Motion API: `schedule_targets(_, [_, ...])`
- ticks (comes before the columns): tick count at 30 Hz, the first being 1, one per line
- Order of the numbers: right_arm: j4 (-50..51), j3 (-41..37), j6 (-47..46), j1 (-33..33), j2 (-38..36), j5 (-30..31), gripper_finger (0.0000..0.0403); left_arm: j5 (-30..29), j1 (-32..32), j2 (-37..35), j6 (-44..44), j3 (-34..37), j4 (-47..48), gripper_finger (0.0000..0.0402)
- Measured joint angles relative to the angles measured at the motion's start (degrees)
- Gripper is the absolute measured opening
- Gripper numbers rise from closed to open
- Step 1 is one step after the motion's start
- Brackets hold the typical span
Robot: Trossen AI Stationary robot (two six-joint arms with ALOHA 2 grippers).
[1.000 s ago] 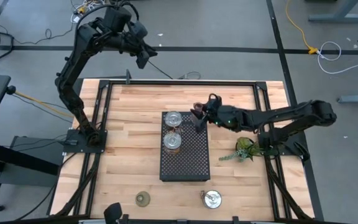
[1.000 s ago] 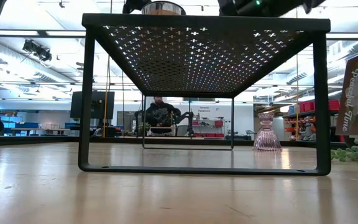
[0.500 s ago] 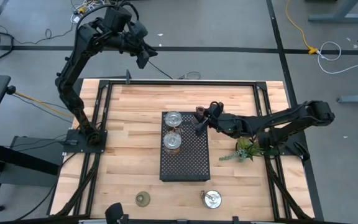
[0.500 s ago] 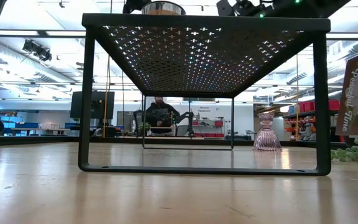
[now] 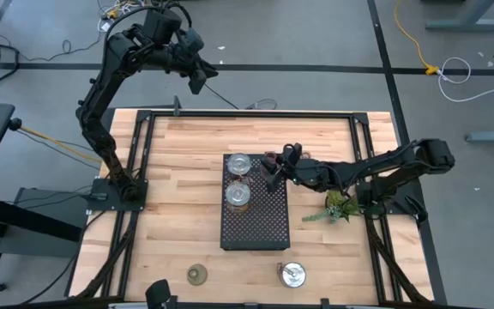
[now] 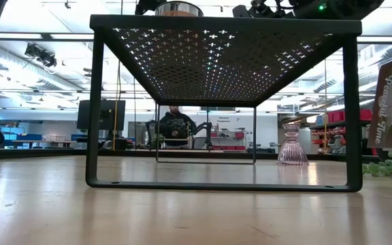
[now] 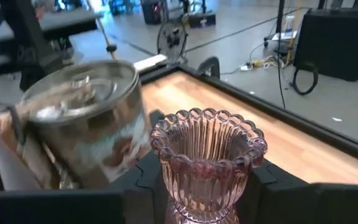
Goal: Pick & Place candle stick holders
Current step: Put the left pink glass candle holder on the shelf, then put the pink glass candle holder on the shelf
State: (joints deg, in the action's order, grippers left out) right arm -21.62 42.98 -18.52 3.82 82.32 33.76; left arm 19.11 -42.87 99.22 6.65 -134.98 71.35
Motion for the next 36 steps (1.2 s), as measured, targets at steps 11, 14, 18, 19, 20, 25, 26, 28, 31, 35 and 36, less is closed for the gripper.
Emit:
schedule_targets(11, [-0.6,0.0,-0.5,0.0,0.0,1.1,0.0254,0.0,0.0,0.0,0.0,0.0,0.0,0.0085])
schedule_targets(14, [-1.6,0.0,-0.5,0.0,0.0,0.0,0.0258,0.0,0.0,0.0,0.0,0.0,0.0,0.0085])
schedule_targets(18, [-4.0,0.0,-0.3,0.0,0.0,-2.0,0.025,0.0,0.0,0.0,0.0,0.0,0.0,0.0085])
schedule_targets(19, [-4.5,0.0,0.1,0.0,0.0,-2.3,0.0247,0.0,0.0,0.0,0.0,0.0,0.0,0.0085])
schedule_targets(20, [-4.8,0.0,0.4,0.0,0.0,-2.5,0.0243,0.0,0.0,0.0,0.0,0.0,0.0,0.0085])
schedule_targets(25, [-5.4,0.0,3.2,0.0,0.0,-3.2,0.023,0.0,0.0,0.0,0.0,0.0,0.0,0.0085])
schedule_targets(26, [-5.6,0.0,3.6,0.0,-0.1,-3.2,0.0228,0.0,0.0,0.0,0.0,0.0,0.0,0.0085])
schedule_targets(28, [-5.7,0.0,4.2,0.0,-0.8,-3.2,0.0225,0.0,0.0,0.0,0.0,0.0,0.0,0.0085])
schedule_targets(31, [-5.8,0.0,5.6,0.0,-2.8,-3.2,0.0222,0.0,0.0,0.0,0.0,0.0,0.0,0.0085])
schedule_targets(35, [-4.8,0.0,7.5,0.0,-6.2,-3.2,0.0221,0.0,0.0,0.0,0.0,0.0,0.0,0.0085])
schedule_targets(36, [-3.3,0.0,7.4,0.0,-7.1,-3.2,0.0221,0.0,0.0,0.0,0.0,0.0,0.0,0.0085])
